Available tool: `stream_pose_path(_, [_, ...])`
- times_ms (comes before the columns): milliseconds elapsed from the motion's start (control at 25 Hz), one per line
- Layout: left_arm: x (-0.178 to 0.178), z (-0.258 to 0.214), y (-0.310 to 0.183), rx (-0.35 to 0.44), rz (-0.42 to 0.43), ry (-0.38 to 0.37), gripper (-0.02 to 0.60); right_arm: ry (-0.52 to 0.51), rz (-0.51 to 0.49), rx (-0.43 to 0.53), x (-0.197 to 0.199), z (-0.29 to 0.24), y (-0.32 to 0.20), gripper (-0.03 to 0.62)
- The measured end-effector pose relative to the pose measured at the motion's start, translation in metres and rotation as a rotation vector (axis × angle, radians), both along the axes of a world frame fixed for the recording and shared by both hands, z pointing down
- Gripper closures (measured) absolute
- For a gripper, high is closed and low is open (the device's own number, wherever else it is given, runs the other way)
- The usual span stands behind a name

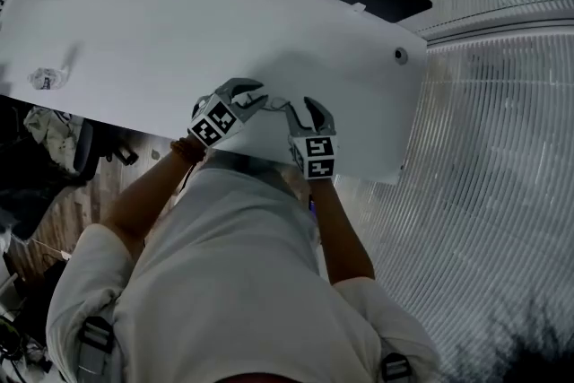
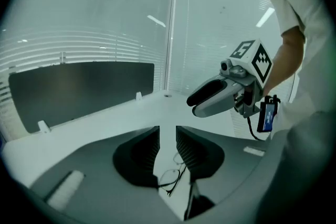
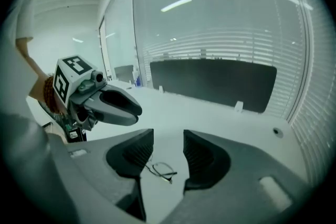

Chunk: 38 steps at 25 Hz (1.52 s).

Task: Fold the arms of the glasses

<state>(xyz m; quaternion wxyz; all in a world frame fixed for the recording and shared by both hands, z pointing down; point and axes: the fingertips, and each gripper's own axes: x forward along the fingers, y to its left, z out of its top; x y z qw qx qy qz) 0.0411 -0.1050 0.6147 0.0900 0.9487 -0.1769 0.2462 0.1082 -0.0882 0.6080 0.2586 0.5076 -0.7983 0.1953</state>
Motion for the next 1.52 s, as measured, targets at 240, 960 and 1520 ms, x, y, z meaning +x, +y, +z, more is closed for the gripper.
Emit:
stream_pose_path(240, [0.003,-0.098,-0.02,0.019,-0.129,0.168,0.502,-0.11,0.021,0.218,-0.003,-0.114,-0.025,0.443])
stream_pose_path(960, [-0.004,-0.299,-0.006,0.173,-0.256,0.543,0.578,-0.44,-0.033,0.568,-0.028,-0.332,-0.014,0.592])
stream_pose_path(1520, [0.008,-0.295,-0.006,0.117,-0.239,0.551,0.578,-0.443,-0.067,0.539,-0.039,-0.328,-0.009,0.595])
